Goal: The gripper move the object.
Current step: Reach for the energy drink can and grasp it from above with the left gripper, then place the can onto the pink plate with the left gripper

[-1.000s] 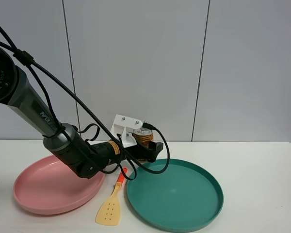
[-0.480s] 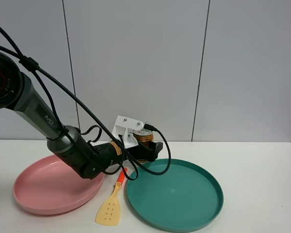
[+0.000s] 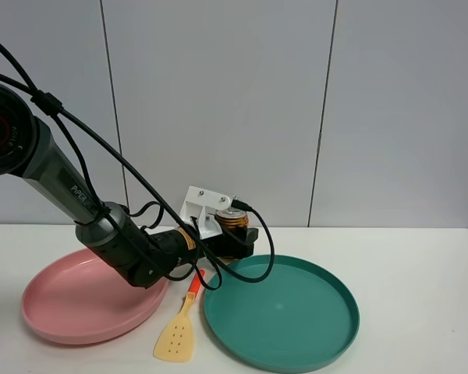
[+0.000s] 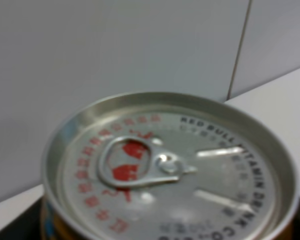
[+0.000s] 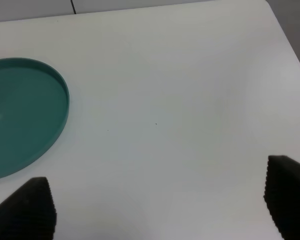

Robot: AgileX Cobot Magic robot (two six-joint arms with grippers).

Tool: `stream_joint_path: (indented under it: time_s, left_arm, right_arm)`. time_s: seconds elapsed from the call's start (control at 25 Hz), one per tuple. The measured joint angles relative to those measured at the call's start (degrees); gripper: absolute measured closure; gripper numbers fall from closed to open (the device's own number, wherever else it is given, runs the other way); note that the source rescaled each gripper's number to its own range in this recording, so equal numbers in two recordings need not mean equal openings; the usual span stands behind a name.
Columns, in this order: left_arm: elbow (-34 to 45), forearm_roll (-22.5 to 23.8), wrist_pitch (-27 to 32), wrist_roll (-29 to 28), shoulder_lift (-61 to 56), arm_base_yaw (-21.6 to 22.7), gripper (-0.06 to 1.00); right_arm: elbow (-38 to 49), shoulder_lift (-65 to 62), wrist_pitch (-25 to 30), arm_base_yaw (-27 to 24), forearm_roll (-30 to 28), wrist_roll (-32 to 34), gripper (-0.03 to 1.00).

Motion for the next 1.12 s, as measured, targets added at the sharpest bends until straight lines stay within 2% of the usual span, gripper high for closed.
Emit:
stream_joint_path:
  time_s: [0.04,0.08,0.64,0.96,1.12]
  left_arm:
    - [0.0,0.17,0.06,0.06,0.0,0.0,0.88]
    - [0.0,0.29,0.06,0.24,0.0,0.0,0.89]
    - [0.0,0.76,0.33,0.24,-0.06,0.0,0.9]
    - [0.0,3.76,7.61,-1.03,-3.46,0.0,0.94]
    - [0.05,4.48,8.39,-3.83,-5.05,0.0,0.94]
  right_arm:
    - [0.0,0.0,0.0,0.0,0.0,0.0,-0.03]
    - [0.0,0.0,0.0,0.0,0.0,0.0,-0.03]
    - [0.0,0.0,0.0,0.0,0.0,0.0,-0.03]
    - [0.0,0.0,0.0,0.0,0.0,0.0,-0.03]
    - [0.0,0.0,0.0,0.0,0.0,0.0,-0.03]
